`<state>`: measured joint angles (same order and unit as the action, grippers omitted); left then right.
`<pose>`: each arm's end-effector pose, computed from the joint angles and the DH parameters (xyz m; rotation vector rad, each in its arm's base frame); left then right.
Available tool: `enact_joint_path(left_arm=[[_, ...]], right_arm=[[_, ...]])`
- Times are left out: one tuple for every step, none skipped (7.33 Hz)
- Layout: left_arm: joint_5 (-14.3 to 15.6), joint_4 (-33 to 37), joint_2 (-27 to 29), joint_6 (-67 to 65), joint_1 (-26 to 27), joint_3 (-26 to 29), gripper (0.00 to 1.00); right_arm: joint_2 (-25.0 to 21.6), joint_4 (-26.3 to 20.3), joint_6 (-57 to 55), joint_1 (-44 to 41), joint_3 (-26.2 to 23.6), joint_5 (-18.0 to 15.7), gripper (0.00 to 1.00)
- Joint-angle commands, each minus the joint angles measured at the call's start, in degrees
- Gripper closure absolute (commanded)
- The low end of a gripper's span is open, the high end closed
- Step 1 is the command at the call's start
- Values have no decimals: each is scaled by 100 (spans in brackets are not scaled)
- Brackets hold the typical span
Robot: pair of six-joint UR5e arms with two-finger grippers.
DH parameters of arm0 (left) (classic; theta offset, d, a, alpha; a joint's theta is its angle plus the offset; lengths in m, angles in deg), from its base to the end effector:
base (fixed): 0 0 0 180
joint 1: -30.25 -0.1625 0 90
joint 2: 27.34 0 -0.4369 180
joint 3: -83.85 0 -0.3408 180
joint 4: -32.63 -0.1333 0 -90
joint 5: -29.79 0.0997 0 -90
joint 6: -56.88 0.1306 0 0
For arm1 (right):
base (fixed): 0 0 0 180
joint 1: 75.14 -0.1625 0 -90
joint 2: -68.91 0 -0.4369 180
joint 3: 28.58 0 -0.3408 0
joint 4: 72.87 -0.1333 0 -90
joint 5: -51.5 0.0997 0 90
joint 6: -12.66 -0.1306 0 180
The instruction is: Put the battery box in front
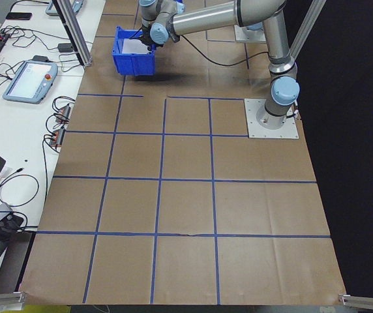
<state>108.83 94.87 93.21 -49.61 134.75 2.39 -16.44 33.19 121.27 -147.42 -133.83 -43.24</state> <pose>-0.3159 -0.5898 0.2934 2.1158 -2.0634 -0.1737 -0.0192 -0.4627 0.3454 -2.2227 2.1823 0.1622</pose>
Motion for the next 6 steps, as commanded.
enact_joint_path(left_arm=[[-30, -2, 171, -3, 70, 130, 85], [-21, -19, 310, 15, 62, 157, 83], [-12, -37, 381, -20, 114, 235, 77], [-21, -37, 408, -12, 114, 271, 59], [-29, -37, 434, -12, 114, 289, 47], [-3, -37, 409, -12, 114, 315, 32]], right_arm=[[-367, 64, 11, 4, -424, 0, 96], [-516, 64, 2, 4, -574, -9, 96], [-787, 64, -42, -5, -784, -9, 96], [-1121, 64, -60, -5, -1065, -9, 96], [-1437, 64, -77, -14, -1390, -9, 96], [-1780, 64, -86, -22, -1645, 0, 96]])
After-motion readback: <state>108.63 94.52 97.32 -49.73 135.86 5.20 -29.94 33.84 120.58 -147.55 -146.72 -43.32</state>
